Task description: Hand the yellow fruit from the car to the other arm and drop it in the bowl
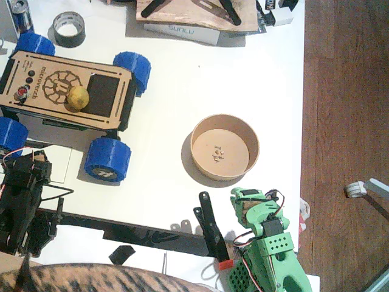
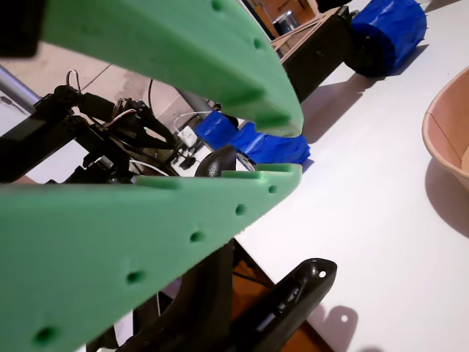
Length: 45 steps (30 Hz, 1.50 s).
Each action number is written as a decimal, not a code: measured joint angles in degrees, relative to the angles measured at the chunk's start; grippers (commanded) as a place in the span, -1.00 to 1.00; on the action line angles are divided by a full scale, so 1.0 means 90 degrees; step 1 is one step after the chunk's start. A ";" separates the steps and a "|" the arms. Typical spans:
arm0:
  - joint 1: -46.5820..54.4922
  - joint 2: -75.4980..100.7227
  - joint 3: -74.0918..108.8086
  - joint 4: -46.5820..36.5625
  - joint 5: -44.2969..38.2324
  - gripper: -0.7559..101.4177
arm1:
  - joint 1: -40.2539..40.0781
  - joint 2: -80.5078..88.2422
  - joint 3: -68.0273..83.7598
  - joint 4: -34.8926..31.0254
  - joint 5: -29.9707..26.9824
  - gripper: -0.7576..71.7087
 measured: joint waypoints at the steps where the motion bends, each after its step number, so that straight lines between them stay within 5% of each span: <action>1: 0.0000 0.0000 0.0000 0.0000 0.0000 -0.98 | 0.0000 0.0000 -0.0029 0.0088 -0.0098 -0.96; 37: 0.0000 -0.0312 -0.0010 -0.0098 0.0000 -0.98 | 0.0273 0.0000 -0.0146 0.0479 -0.0459 -0.96; 45: 0.0000 -0.1094 -0.0020 -0.0850 -0.0049 -0.99 | 0.0273 0.0000 -0.0146 0.0479 -0.0459 -0.96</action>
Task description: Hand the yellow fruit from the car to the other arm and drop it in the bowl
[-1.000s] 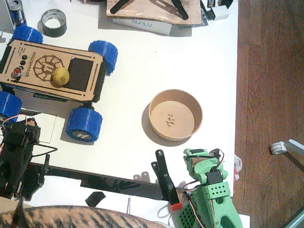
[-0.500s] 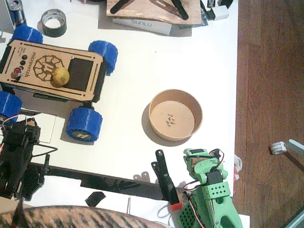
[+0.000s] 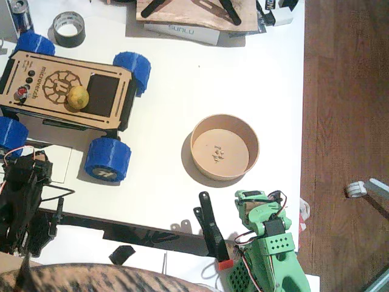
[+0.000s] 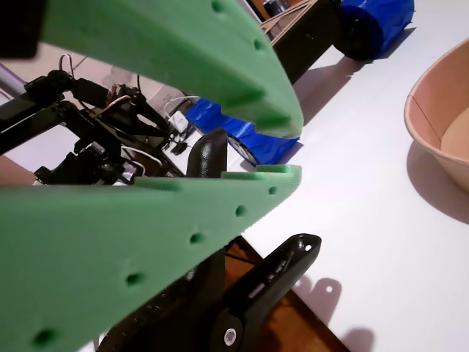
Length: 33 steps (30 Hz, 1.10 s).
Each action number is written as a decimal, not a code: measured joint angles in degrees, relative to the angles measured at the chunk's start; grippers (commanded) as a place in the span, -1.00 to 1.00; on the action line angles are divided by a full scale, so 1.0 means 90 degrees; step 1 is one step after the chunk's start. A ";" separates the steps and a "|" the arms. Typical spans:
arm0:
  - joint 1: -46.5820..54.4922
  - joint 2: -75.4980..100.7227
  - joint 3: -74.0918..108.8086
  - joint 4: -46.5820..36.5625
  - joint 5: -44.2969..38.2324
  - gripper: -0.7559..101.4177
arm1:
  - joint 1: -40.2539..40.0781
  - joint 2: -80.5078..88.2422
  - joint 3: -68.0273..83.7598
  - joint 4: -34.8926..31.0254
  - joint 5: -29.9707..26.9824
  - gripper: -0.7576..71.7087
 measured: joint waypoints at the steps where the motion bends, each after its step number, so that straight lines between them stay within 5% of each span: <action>1: 0.0000 0.0000 -0.0098 0.0010 0.0000 -0.99 | 0.0000 0.0000 0.0000 0.0000 0.0000 -0.96; 19: 0.0029 -0.2695 -0.6211 0.2676 -0.0137 -0.99 | 0.0000 0.0000 0.0000 0.0000 0.0000 -0.96; 25: 0.0195 -0.2881 -0.6885 0.3086 -0.1699 -0.97 | 0.0000 0.0000 0.0000 0.0000 0.0000 -0.96; 33: 0.1816 -0.2871 -0.6885 0.2705 -0.3418 -0.86 | 0.0000 0.0000 0.0000 0.0000 0.0000 -0.96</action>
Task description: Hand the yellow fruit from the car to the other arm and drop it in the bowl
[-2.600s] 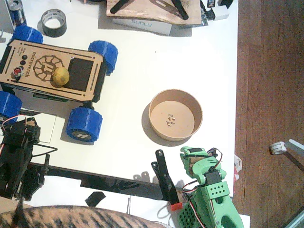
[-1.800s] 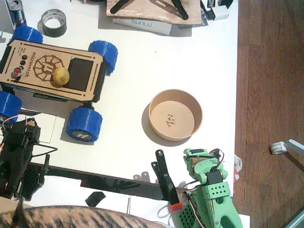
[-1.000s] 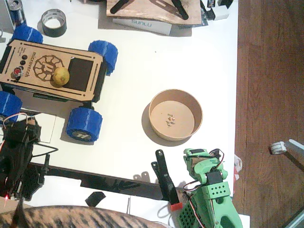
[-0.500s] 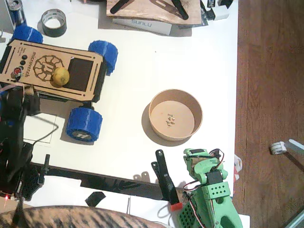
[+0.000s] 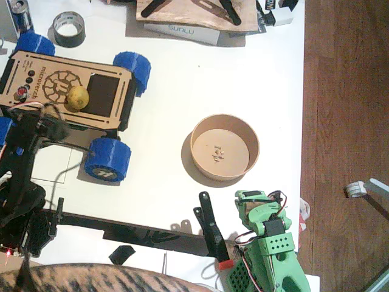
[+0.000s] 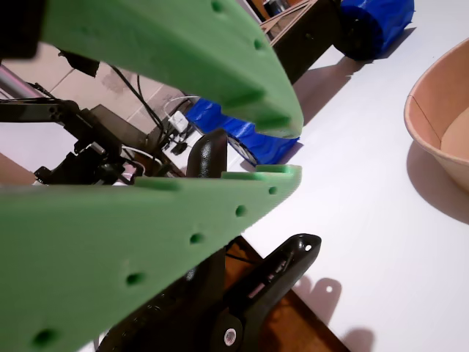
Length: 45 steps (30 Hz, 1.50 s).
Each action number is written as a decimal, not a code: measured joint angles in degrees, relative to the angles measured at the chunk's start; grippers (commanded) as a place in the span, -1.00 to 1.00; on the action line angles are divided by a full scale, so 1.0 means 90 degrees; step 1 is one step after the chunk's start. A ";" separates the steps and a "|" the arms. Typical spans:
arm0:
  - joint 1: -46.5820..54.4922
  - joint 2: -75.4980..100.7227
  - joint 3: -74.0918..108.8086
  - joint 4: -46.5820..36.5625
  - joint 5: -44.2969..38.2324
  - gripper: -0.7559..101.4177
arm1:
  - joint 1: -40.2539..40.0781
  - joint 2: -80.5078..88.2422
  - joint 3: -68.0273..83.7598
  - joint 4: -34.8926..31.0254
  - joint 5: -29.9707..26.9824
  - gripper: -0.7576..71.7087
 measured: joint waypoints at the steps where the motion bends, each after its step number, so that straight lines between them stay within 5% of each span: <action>1: 0.0176 0.0049 0.0000 0.0000 -0.0195 -0.85 | 0.0000 0.0000 0.0000 0.0000 0.0000 -0.96; 14: 0.0762 0.0752 0.0000 -0.0225 -0.0928 -0.67 | 0.0000 0.0000 0.0000 0.0000 -0.0020 -0.96; 23: -0.1260 0.0830 0.0000 -0.0557 -0.0928 -0.63 | 0.0000 0.0000 0.0000 0.0000 -0.0020 -0.96; 45: -0.2598 -0.1289 -0.0029 -0.0918 -0.0928 -0.45 | 0.0000 0.0000 0.0000 0.0000 -0.0020 -0.96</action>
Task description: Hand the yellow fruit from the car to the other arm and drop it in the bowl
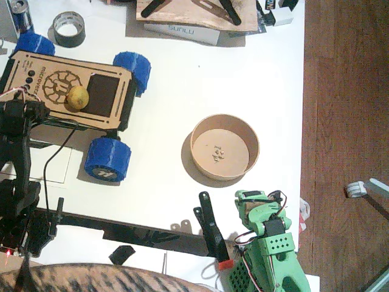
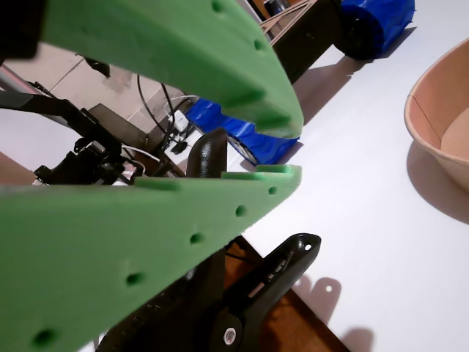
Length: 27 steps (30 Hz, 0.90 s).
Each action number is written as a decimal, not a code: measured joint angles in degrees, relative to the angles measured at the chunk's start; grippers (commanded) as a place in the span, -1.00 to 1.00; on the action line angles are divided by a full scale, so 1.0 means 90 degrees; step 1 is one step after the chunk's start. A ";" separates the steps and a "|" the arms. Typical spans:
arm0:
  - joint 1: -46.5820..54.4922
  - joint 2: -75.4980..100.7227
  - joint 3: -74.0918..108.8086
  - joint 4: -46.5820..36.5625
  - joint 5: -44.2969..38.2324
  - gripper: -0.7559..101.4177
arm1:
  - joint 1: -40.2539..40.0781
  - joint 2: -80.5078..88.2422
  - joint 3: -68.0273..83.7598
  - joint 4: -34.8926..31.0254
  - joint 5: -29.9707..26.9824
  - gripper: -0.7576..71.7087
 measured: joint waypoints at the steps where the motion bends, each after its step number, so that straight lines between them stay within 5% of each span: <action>1: 0.0000 -0.0127 0.0000 -0.0098 0.0000 -0.45 | 0.0000 0.0000 0.0000 0.0000 0.0000 -0.96; 27: 0.0879 -0.2334 0.0000 -0.2852 0.0000 -0.36 | 0.0000 0.0000 0.0000 0.0000 -0.0020 -0.96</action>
